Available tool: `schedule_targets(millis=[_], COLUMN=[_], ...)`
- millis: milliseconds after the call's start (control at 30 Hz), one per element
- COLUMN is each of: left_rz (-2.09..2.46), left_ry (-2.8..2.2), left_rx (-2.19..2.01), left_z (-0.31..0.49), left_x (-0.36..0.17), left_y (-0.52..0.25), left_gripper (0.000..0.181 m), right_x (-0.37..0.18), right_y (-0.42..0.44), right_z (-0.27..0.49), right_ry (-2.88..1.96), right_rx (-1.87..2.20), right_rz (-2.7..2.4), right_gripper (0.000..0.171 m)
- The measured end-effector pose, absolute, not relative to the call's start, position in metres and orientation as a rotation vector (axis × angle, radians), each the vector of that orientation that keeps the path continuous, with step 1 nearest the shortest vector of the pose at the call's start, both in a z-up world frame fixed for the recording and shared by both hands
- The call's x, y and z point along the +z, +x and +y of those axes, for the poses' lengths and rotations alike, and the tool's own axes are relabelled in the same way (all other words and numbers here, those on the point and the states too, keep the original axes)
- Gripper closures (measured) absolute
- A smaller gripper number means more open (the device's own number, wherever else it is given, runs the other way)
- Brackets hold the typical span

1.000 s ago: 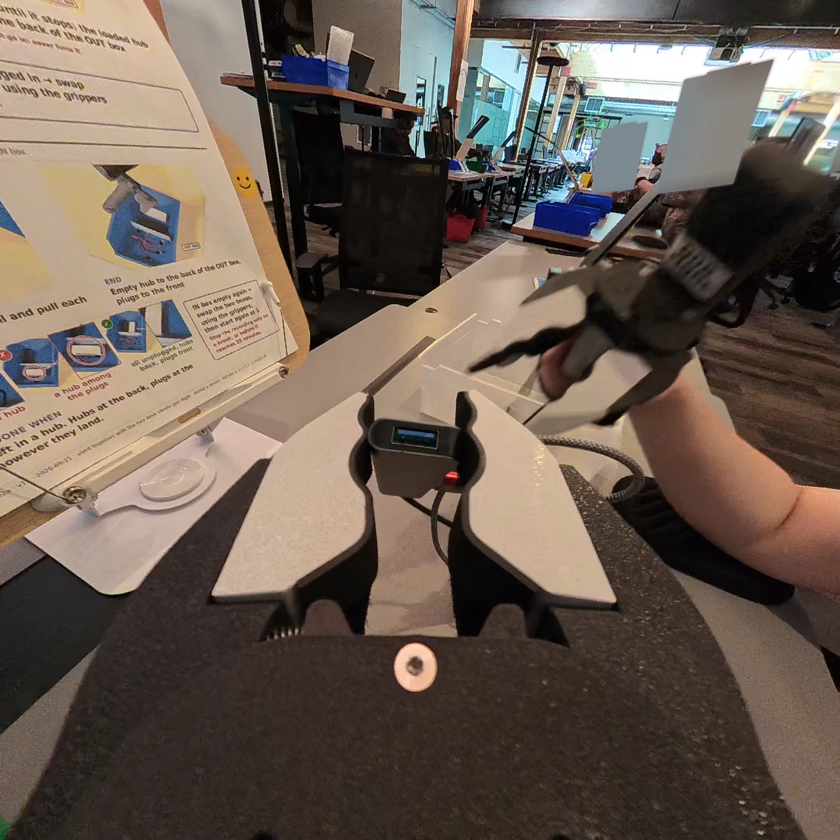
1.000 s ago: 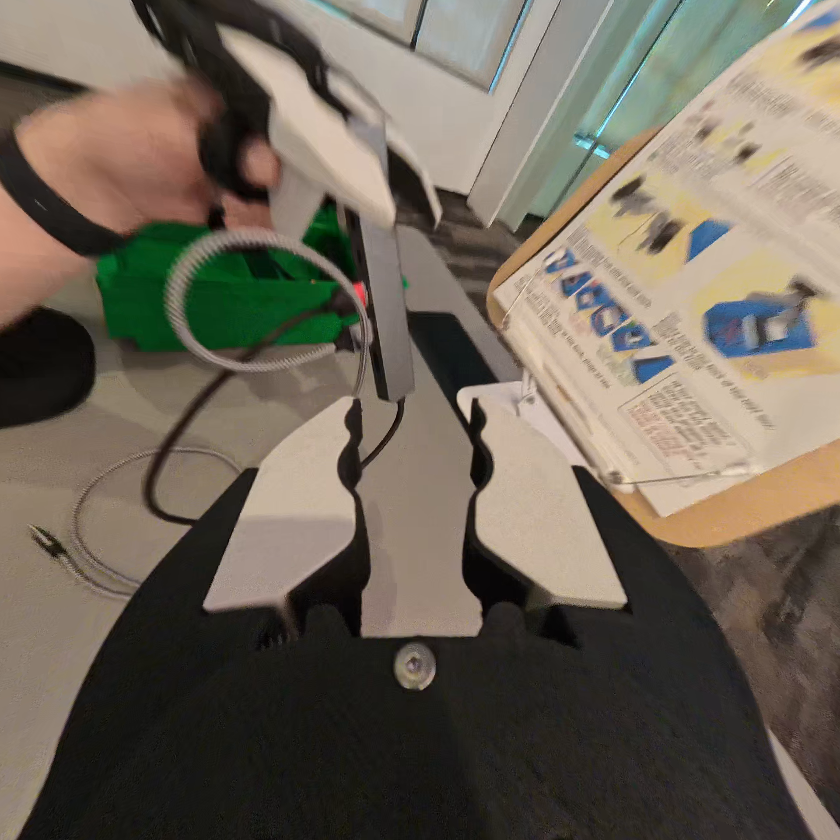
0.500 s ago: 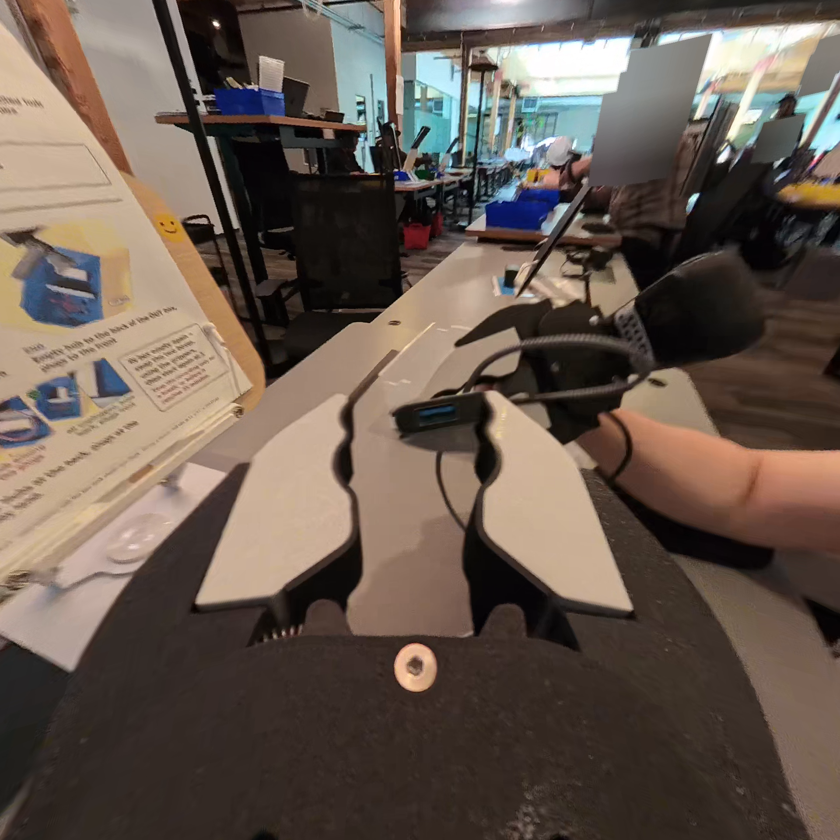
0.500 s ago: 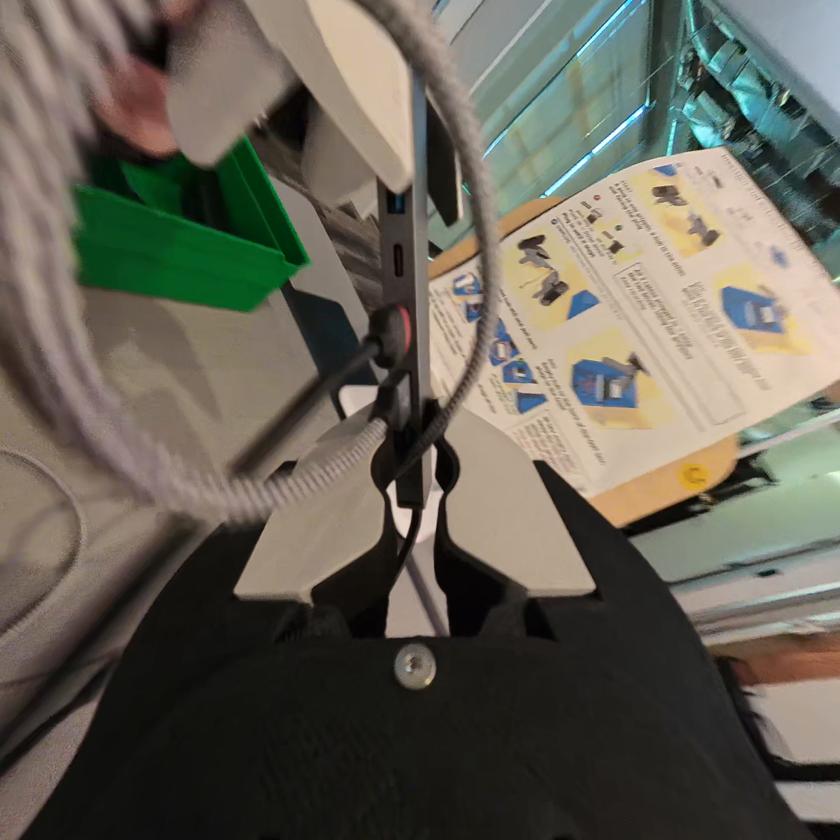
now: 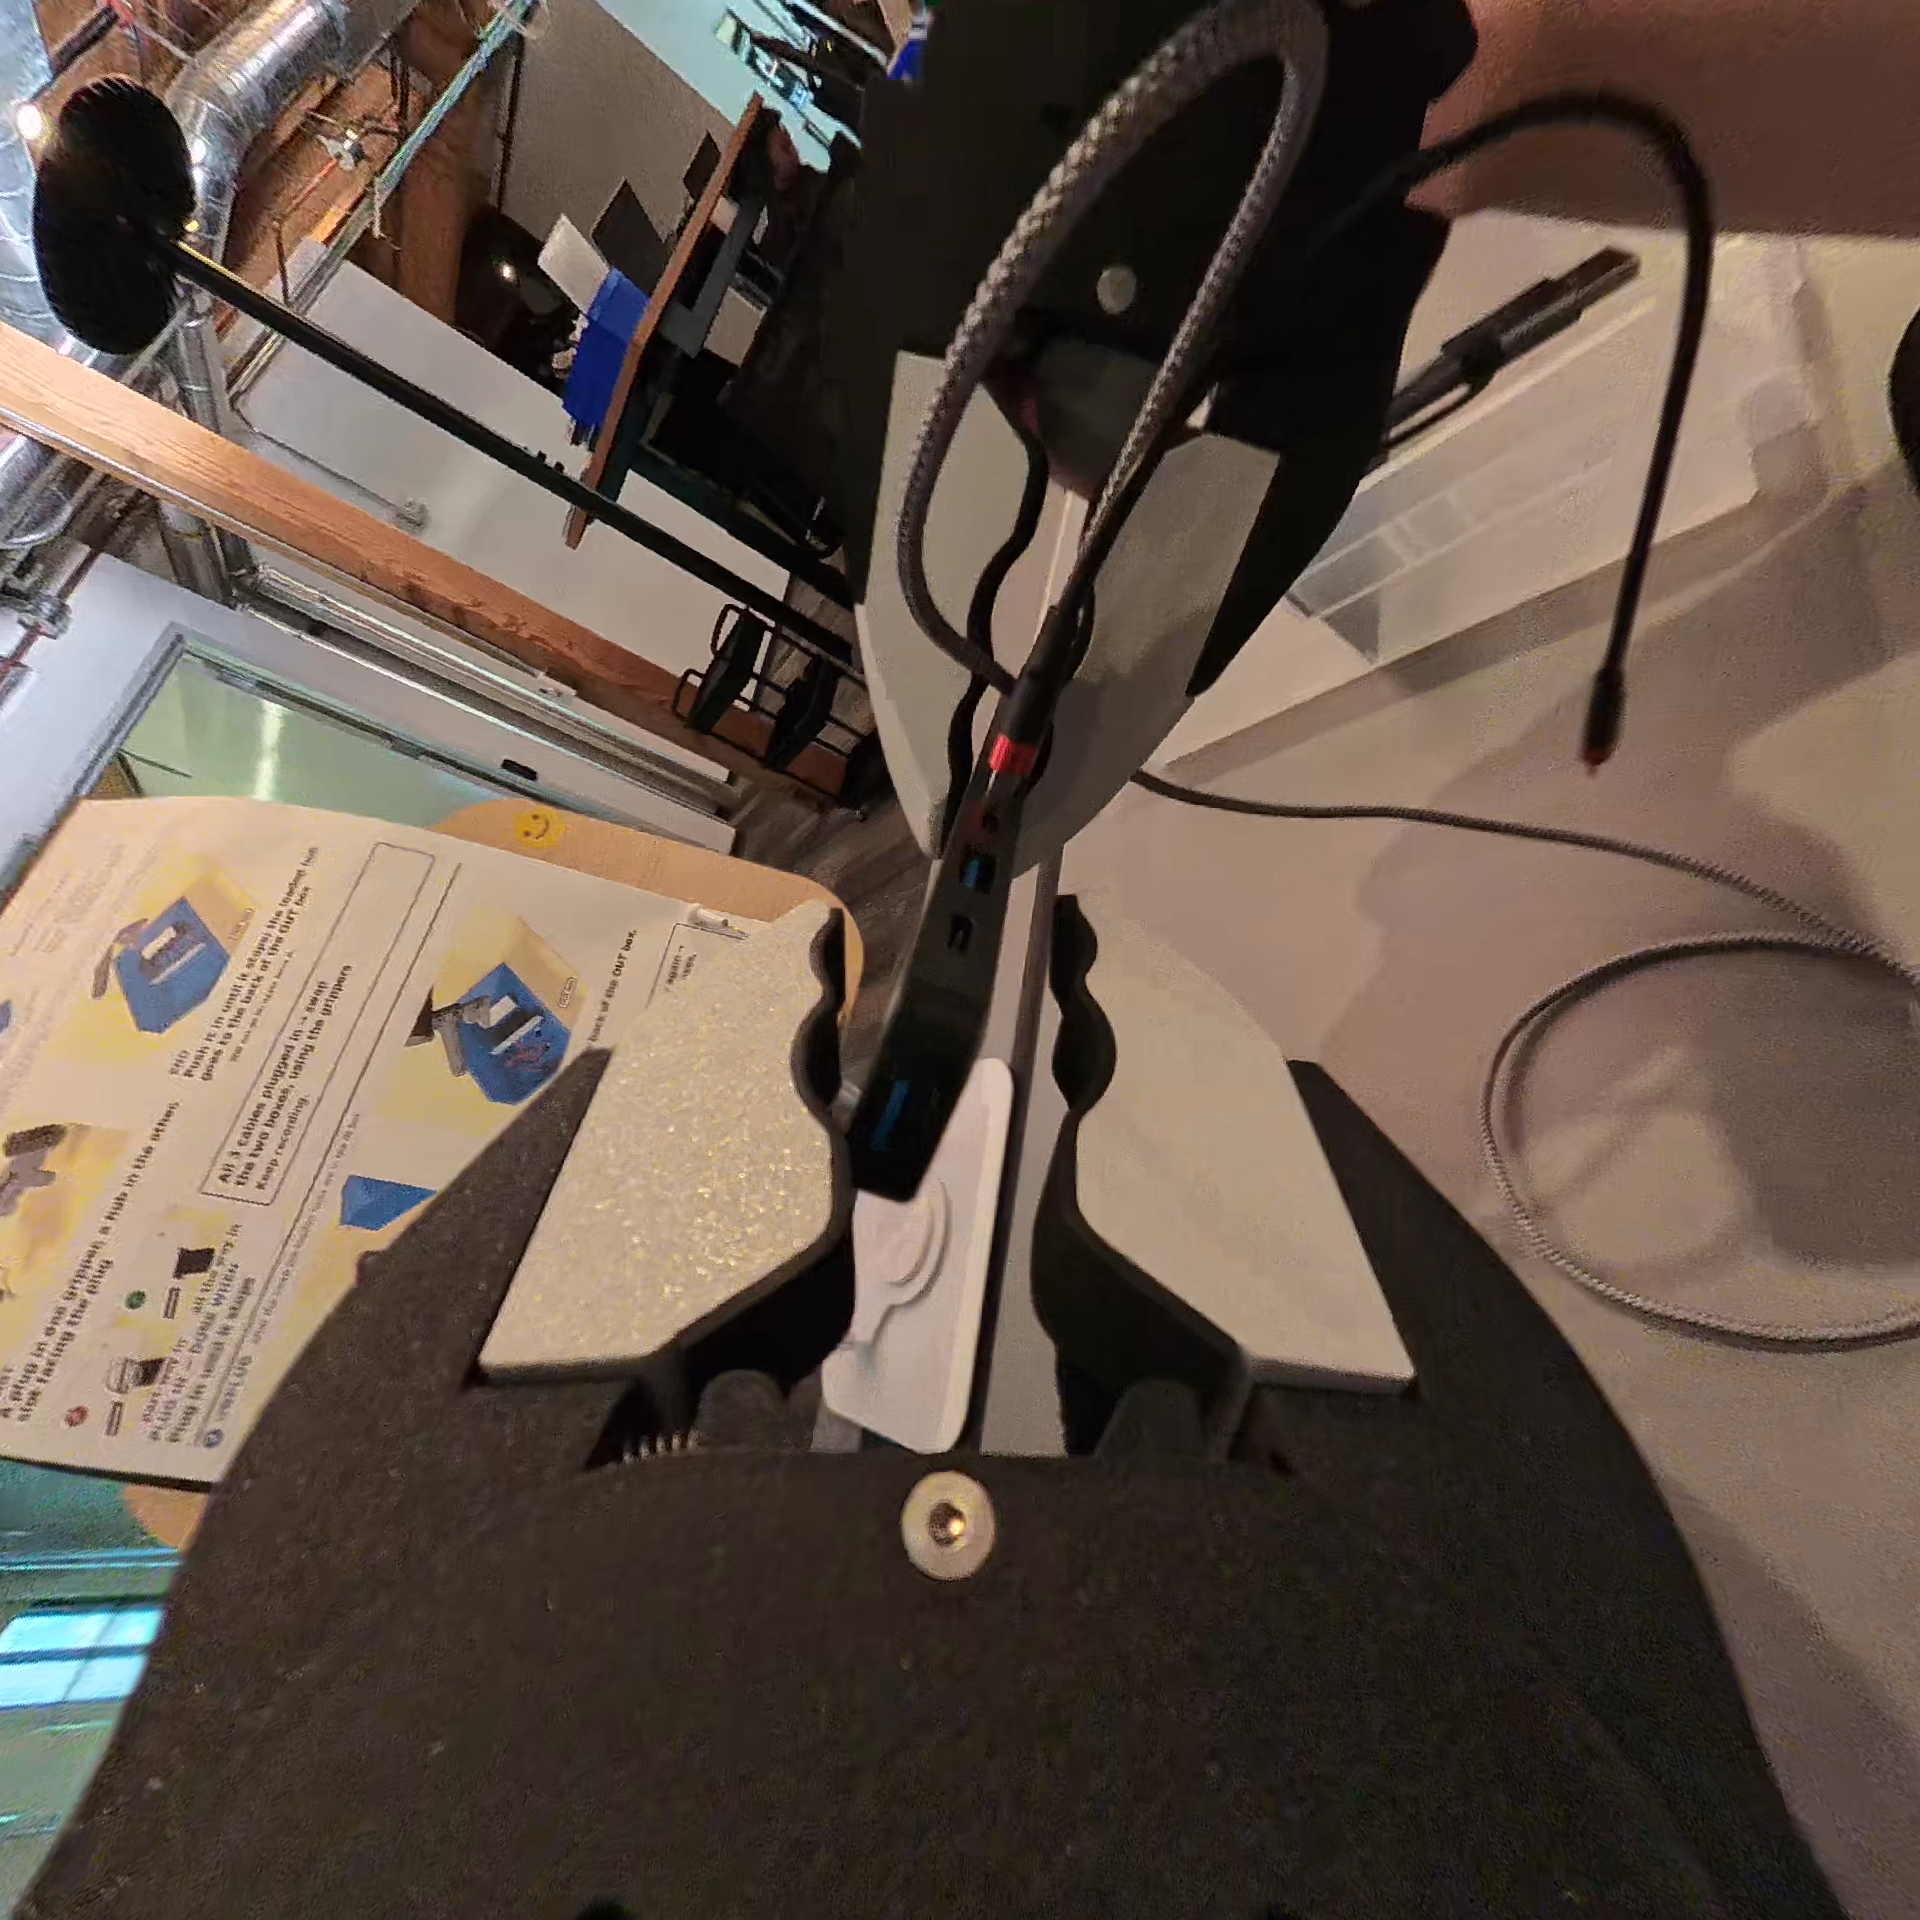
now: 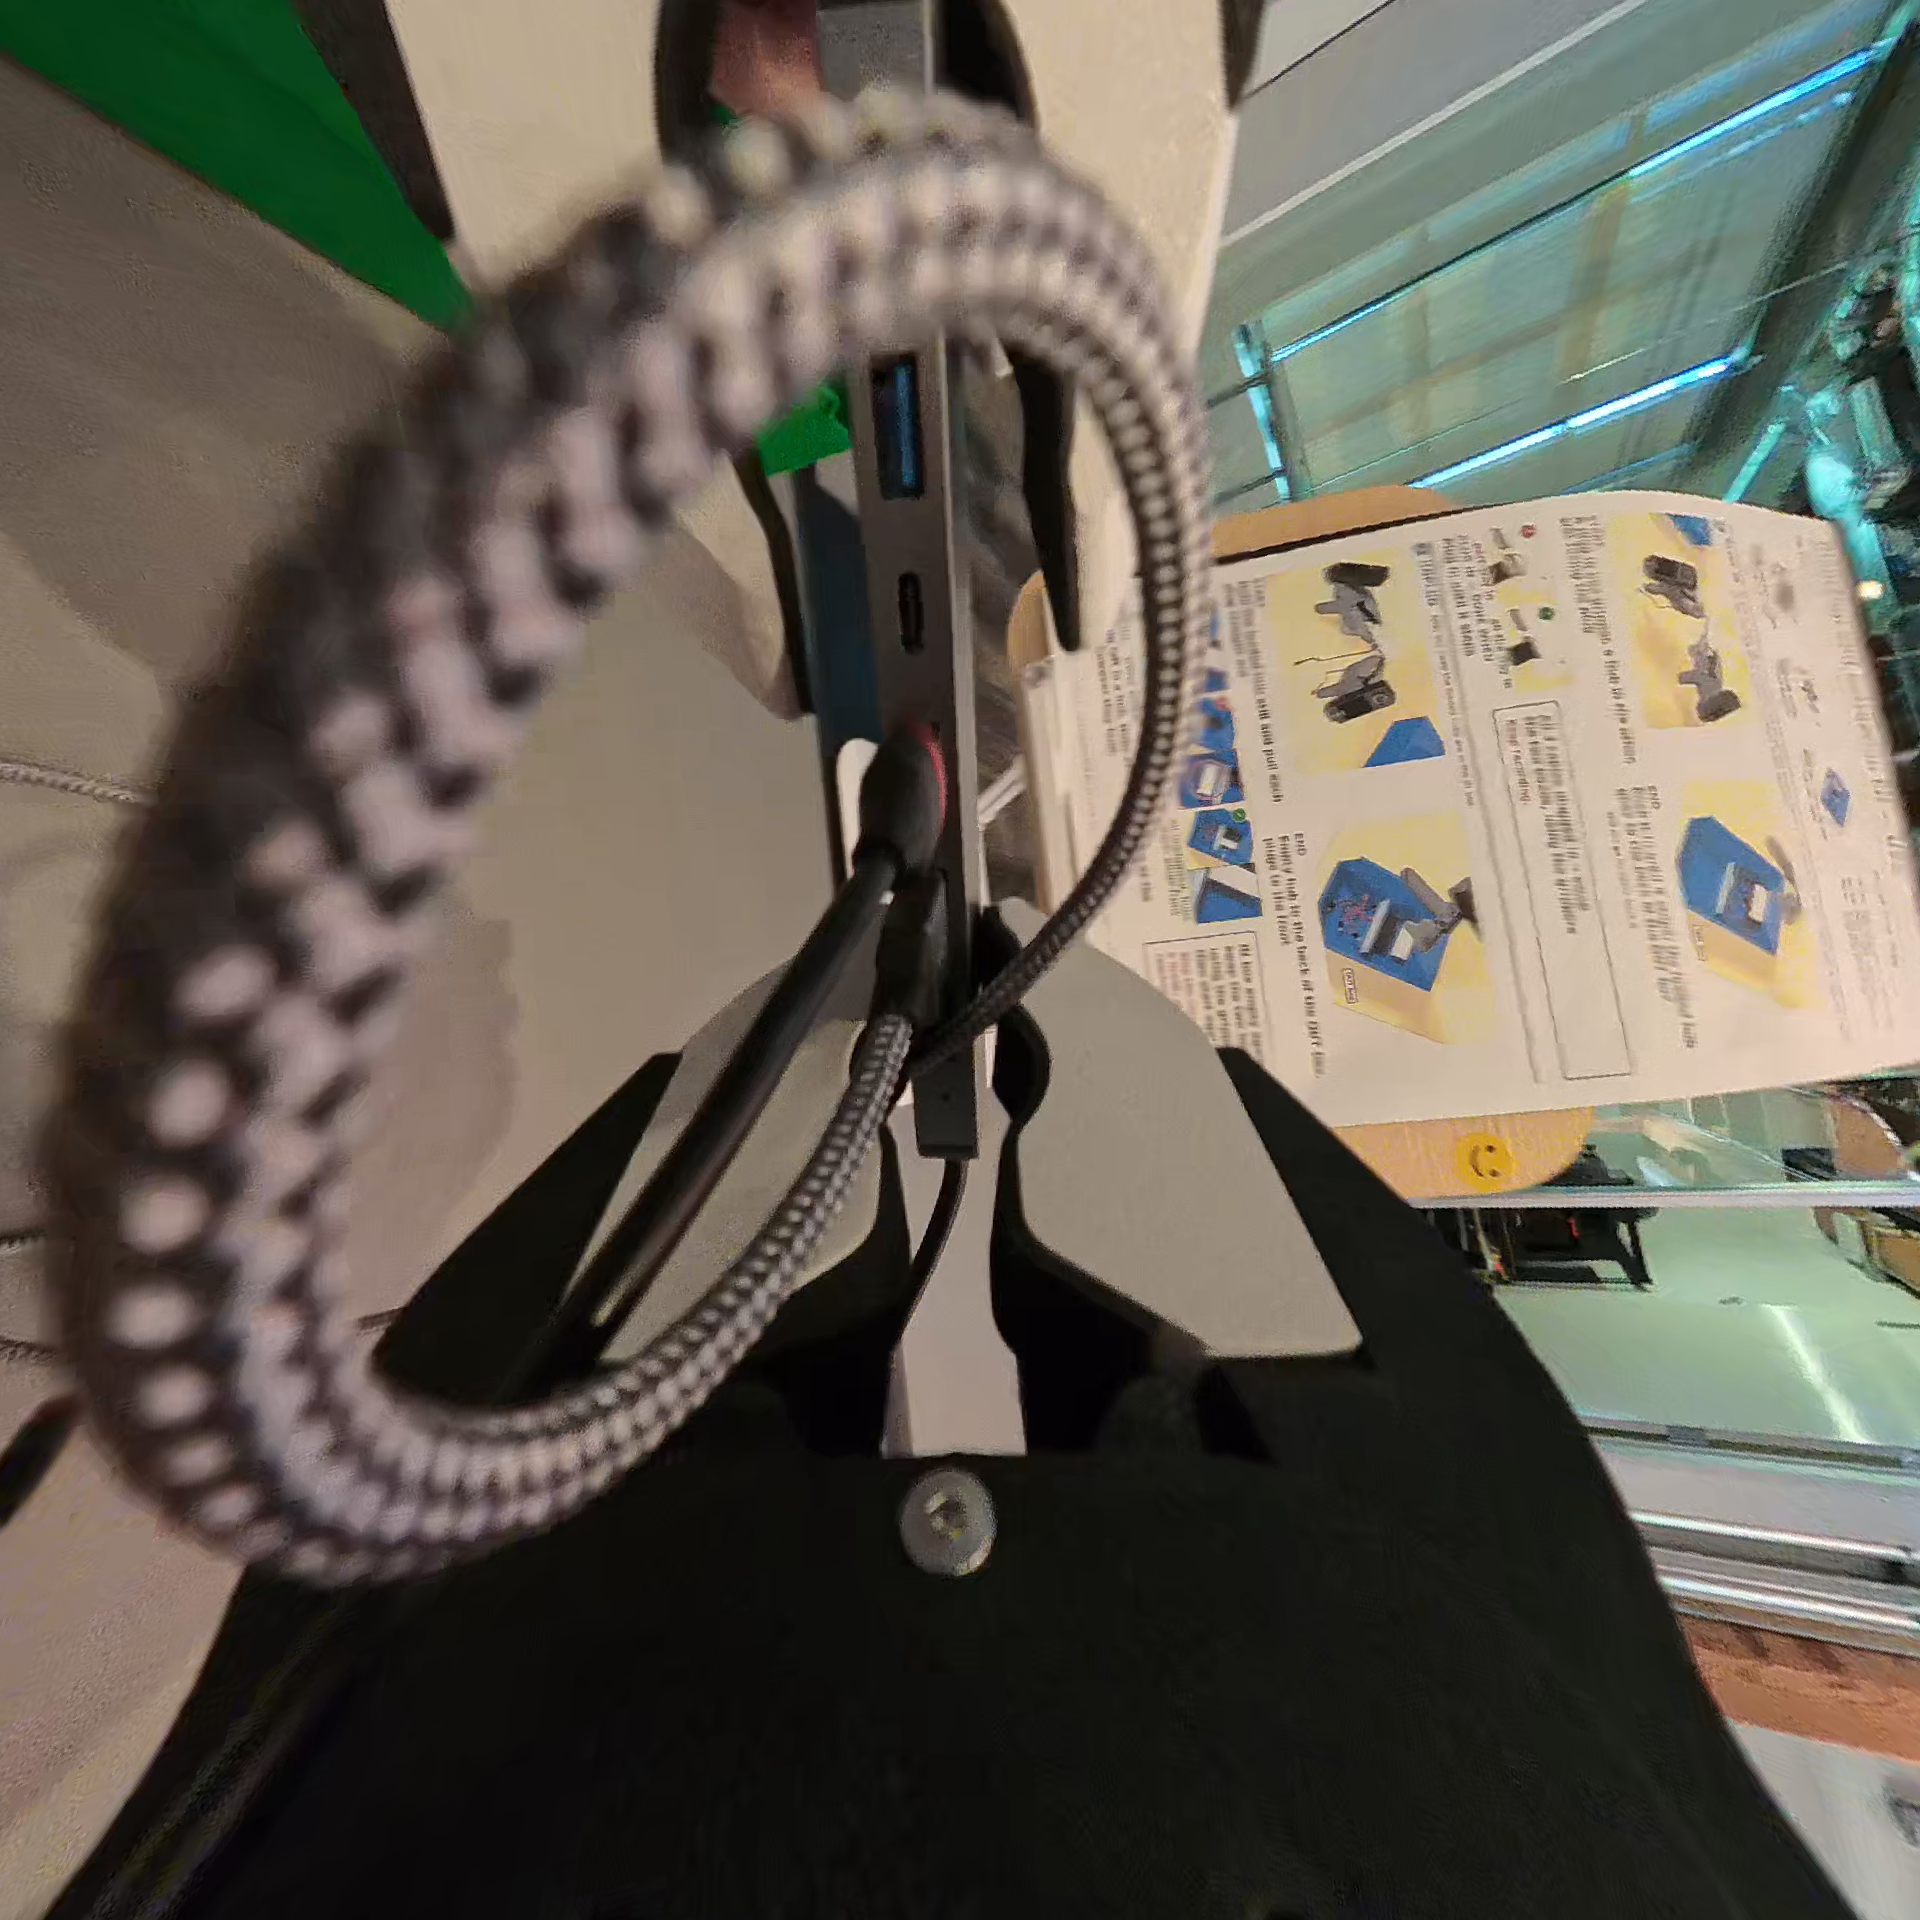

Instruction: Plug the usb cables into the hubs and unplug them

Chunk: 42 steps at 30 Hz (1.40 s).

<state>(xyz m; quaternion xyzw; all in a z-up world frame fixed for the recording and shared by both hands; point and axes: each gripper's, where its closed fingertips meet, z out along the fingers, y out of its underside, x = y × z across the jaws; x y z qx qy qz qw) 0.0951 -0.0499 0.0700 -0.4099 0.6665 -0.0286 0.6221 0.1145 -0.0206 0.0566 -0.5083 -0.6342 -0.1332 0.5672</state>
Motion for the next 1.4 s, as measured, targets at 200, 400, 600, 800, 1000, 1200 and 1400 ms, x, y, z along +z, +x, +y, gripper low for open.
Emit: schedule_targets(millis=[200,400,600,800,1000,1200,1400], left_rz=[1.598,1.676,1.668,1.626,1.501,1.378,1.268], left_ry=[-0.841,-0.781,-0.755,-0.746,-0.745,-0.774,-0.793], left_rx=[-0.028,0.037,0.105,0.093,0.225,0.366,0.481], left_z=[-0.053,-0.055,-0.054,-0.055,-0.038,-0.020,-0.008], left_x=[0.058,0.044,0.046,0.054,0.077,0.098,0.117], left_y=[0.100,0.106,0.109,0.110,0.092,0.069,0.047], left_gripper=[0.167,0.170,0.170,0.170,0.170,0.170,0.170], right_x=[0.041,0.028,0.032,0.041,0.067,0.101,0.181], right_y=[0.116,0.122,0.125,0.124,0.132,0.156,0.164], right_z=[-0.021,-0.021,-0.019,-0.021,-0.015,-0.011,-0.057], right_ry=[-1.239,-1.291,-1.255,-1.238,-1.194,-1.205,-1.136], right_rx=[-0.323,-0.340,-0.384,-0.354,-0.393,-0.421,-0.015], right_rz=[-1.567,-1.632,-1.618,-1.570,-1.421,-1.224,-0.859], right_gripper=[0.159,0.159,0.158,0.155,0.141,0.141,0.148])
